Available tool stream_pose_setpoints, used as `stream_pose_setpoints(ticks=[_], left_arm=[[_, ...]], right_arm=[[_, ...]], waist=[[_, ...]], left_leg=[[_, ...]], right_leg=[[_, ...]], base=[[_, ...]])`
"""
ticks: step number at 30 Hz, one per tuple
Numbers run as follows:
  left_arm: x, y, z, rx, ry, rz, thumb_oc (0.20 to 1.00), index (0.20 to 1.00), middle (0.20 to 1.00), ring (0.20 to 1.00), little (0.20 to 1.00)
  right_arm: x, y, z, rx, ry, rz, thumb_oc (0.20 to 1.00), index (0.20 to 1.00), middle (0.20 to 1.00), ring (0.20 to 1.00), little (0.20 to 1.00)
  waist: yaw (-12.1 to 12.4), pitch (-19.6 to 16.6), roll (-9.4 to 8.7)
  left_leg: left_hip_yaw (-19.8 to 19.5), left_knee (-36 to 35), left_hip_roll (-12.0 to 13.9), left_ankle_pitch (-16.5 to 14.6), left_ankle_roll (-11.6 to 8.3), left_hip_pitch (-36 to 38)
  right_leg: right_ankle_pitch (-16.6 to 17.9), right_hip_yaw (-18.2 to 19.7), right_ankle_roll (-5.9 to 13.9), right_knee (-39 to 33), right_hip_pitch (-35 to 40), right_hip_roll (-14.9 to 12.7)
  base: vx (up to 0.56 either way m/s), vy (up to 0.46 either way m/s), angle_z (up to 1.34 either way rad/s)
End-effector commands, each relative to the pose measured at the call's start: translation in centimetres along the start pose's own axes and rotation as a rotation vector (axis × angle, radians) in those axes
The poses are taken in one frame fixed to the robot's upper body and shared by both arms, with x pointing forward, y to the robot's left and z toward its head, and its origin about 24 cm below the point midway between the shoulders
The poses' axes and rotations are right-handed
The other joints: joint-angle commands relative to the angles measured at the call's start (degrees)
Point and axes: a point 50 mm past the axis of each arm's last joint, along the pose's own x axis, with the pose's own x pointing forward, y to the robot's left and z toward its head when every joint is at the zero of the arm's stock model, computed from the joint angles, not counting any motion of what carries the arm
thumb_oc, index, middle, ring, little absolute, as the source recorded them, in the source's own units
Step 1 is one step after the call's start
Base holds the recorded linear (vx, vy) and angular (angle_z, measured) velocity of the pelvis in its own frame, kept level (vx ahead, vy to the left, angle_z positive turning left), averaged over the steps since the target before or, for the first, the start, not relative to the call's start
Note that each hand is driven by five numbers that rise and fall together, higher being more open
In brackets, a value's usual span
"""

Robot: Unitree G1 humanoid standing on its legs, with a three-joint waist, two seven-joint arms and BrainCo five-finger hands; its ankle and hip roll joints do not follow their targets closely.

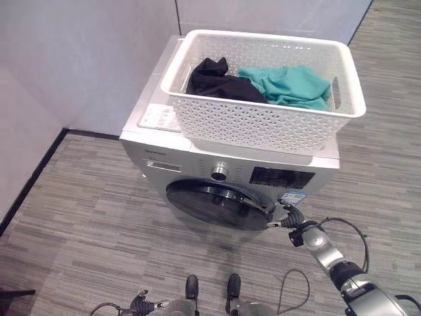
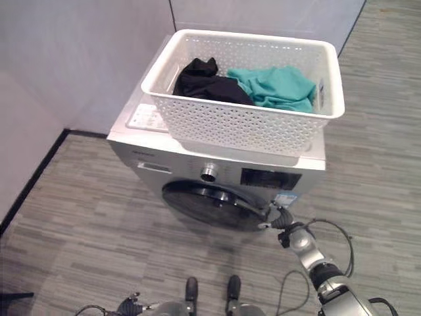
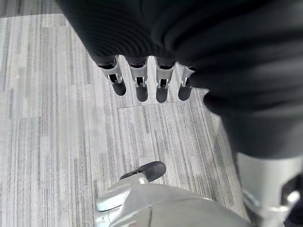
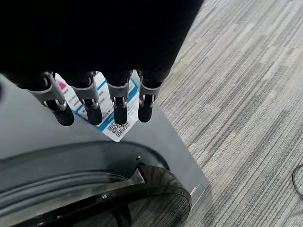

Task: Grab the laundry basket,head to the washer,open it,put in the laundry and shut it.

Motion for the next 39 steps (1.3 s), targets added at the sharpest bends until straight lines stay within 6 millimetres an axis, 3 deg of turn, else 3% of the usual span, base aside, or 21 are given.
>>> stream_pose_setpoints(ticks=[1, 14, 15, 22, 28, 30, 32, 33, 34, 35, 37, 39], left_arm=[[-0.3, -0.1, -1.4, 0.033, 0.034, -0.003, 1.000, 1.000, 1.000, 1.000, 1.000], [-0.2, -0.1, 0.1, 0.030, -0.037, 0.012, 1.000, 1.000, 1.000, 1.000, 1.000], [-0.2, 0.0, 0.5, 0.031, -0.055, 0.019, 1.000, 1.000, 1.000, 1.000, 1.000], [-0.1, 0.1, 0.9, 0.031, -0.075, 0.024, 1.000, 1.000, 1.000, 1.000, 1.000], [0.0, -0.2, 1.2, 0.068, -0.075, 0.012, 1.000, 1.000, 1.000, 1.000, 1.000], [0.1, -0.2, 1.6, 0.083, -0.084, 0.008, 1.000, 1.000, 1.000, 1.000, 1.000], [0.2, -0.1, 2.3, 0.100, -0.098, 0.012, 1.000, 1.000, 1.000, 1.000, 1.000], [0.2, -0.1, 2.4, 0.105, -0.102, 0.014, 1.000, 1.000, 1.000, 1.000, 1.000], [0.2, -0.1, 2.4, 0.105, -0.102, 0.014, 1.000, 1.000, 1.000, 1.000, 1.000], [0.3, 0.2, 3.1, 0.117, -0.121, 0.025, 1.000, 1.000, 1.000, 1.000, 1.000], [0.4, 0.3, 3.3, 0.118, -0.125, 0.029, 1.000, 1.000, 1.000, 1.000, 1.000], [0.5, 0.7, 4.3, 0.134, -0.152, 0.042, 1.000, 1.000, 1.000, 1.000, 1.000]], right_arm=[[1.1, -0.2, 3.1, -0.010, -0.097, -0.039, 1.000, 1.000, 1.000, 1.000, 1.000], [2.1, -0.3, 6.9, 0.013, -0.197, -0.078, 1.000, 1.000, 1.000, 1.000, 1.000], [2.3, -0.1, 8.0, 0.014, -0.227, -0.074, 1.000, 1.000, 1.000, 1.000, 1.000], [2.5, 1.0, 10.3, 0.029, -0.285, -0.035, 1.000, 1.000, 1.000, 1.000, 1.000], [2.9, 2.6, 11.1, 0.066, -0.268, 0.019, 1.000, 1.000, 1.000, 1.000, 1.000], [3.0, 2.7, 11.2, 0.064, -0.259, 0.025, 1.000, 1.000, 1.000, 1.000, 1.000], [2.9, 3.2, 11.3, 0.070, -0.257, 0.044, 1.000, 1.000, 1.000, 1.000, 1.000], [2.9, 3.3, 11.2, 0.072, -0.257, 0.048, 1.000, 1.000, 1.000, 1.000, 1.000], [2.9, 3.3, 11.2, 0.072, -0.257, 0.048, 1.000, 1.000, 1.000, 1.000, 1.000], [2.7, 3.8, 11.2, 0.086, -0.258, 0.070, 1.000, 1.000, 1.000, 1.000, 1.000], [2.7, 4.0, 11.2, 0.100, -0.258, 0.078, 1.000, 1.000, 1.000, 1.000, 1.000], [2.3, 5.9, 11.7, 0.119, -0.270, 0.142, 1.000, 1.000, 1.000, 1.000, 1.000]], waist=[[1.0, 0.8, -3.80], [2.7, 1.9, -3.42], [3.1, 2.2, -3.38], [4.3, 2.9, -3.82], [5.3, 3.2, -4.09], [4.9, 3.3, -3.48], [3.8, 3.7, -2.46], [3.4, 3.5, -2.18], [3.5, 3.4, -2.19], [3.2, 3.5, -1.67], [3.3, 3.5, -1.57], [4.3, 3.9, -1.11]], left_leg=[[-0.2, 0.1, -4.3, -4.3, 1.95, 0.8], [-1.6, 0.1, -4.9, -3.9, 2.23, -0.9], [-1.9, 0.2, -5.1, -3.8, 2.33, -1.3], [-2.9, 0.7, -5.3, -3.7, 2.43, -2.6], [-6.5, 2.0, -6.0, -3.6, 2.77, -4.1], [-8.2, 2.8, -6.6, -3.6, 2.98, -4.9], [-9.7, 3.3, -6.8, -3.6, 3.32, -5.4], [-10.1, 3.3, -6.9, -3.5, 3.38, -5.7], [-10.1, 3.3, -6.9, -3.5, 3.38, -5.8], [-11.4, 2.9, -7.0, -2.6, 3.21, -6.1], [-12.0, 2.2, -7.1, -2.0, 2.91, -6.2], [-13.2, 1.0, -6.7, 0.1, 1.63, -7.4]], right_leg=[[-4.0, 2.6, 5.98, 0.5, 2.9, -4.1], [-4.1, 2.0, 6.05, 0.5, 1.7, -4.4], [-4.0, 2.0, 6.07, 0.6, 1.4, -4.5], [-4.0, 1.9, 5.95, 0.8, 0.6, -4.6], [-4.9, 2.5, 5.32, 1.8, 0.2, -4.7], [-5.6, 4.7, 5.12, 3.4, -0.5, -4.6], [-7.1, 11.9, 5.22, 6.7, -2.0, -3.6], [-7.5, 14.3, 5.19, 7.3, -2.5, -3.2], [-7.5, 14.4, 5.18, 7.4, -2.6, -3.1], [-7.9, 18.1, 4.79, 8.2, -3.2, -2.2], [-7.4, 17.5, 4.72, 7.2, -3.0, -2.5], [-6.6, 14.0, 4.95, 5.7, -2.8, -3.2]], base=[[0.02, 0.014, 0.10], [0.00, 0.005, 0.01], [0.00, 0.000, 0.00], [-0.01, 0.001, 0.06], [-0.01, -0.017, 0.09], [-0.02, 0.008, 0.23], [-0.03, 0.051, 0.38], [-0.03, 0.047, 0.56], [-0.05, 0.035, 0.58], [-0.07, -0.004, 0.56], [-0.11, -0.049, 0.25], [-0.17, -0.142, 0.20]])
